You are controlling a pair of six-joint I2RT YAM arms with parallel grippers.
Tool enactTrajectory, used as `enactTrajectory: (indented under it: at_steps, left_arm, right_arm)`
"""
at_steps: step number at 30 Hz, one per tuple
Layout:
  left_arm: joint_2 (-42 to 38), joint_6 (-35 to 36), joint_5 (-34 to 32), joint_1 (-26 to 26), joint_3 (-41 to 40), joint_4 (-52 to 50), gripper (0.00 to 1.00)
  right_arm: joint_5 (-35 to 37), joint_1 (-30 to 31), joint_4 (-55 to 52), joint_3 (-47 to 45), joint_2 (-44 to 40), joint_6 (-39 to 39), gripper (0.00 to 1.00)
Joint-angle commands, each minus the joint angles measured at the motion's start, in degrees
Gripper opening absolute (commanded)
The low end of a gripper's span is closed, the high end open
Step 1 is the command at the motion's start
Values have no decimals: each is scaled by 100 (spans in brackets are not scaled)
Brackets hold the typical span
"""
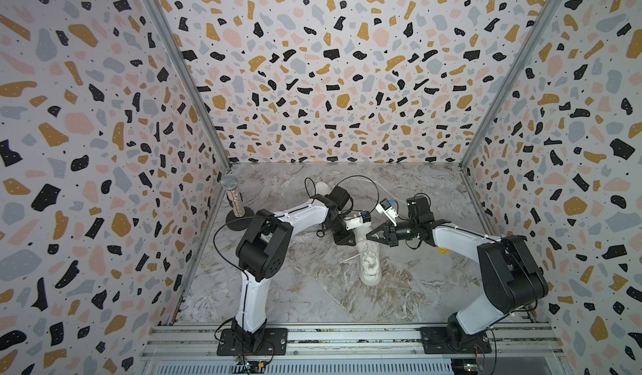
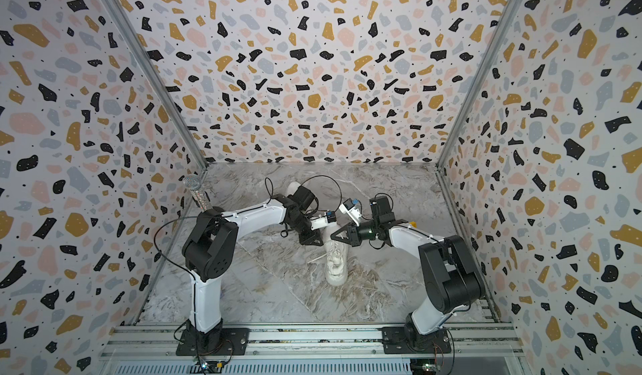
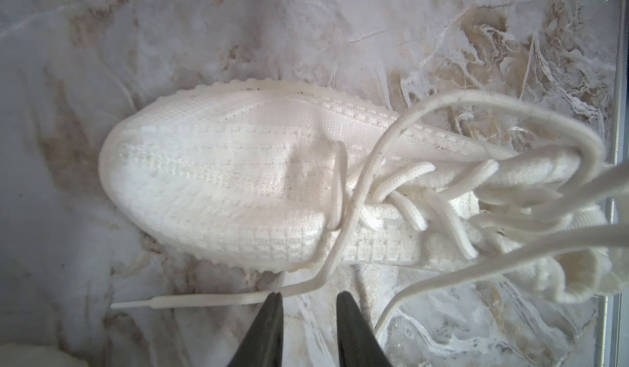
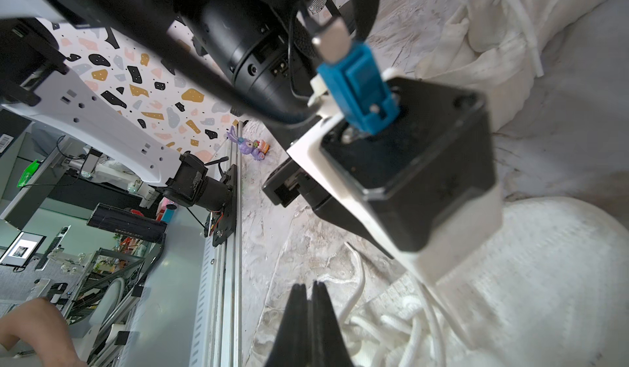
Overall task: Tie the shoes
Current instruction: Wrap the shoelace around the shoelace.
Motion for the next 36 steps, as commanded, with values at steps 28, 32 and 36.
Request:
enactTrajectory:
  at_steps: [28, 32, 36]
  left_arm:
    - [146, -1095, 540, -20, -124, 420, 5]
    - [-47, -1219, 629, 114, -259, 530, 0]
    - [-346, -1295, 850, 335, -420, 529, 0]
  right_arm:
    - [47, -24, -299, 220, -207, -261, 0]
    - [78, -41, -320, 215, -253, -285, 0]
    - [126, -61, -335, 218, -315, -292, 0]
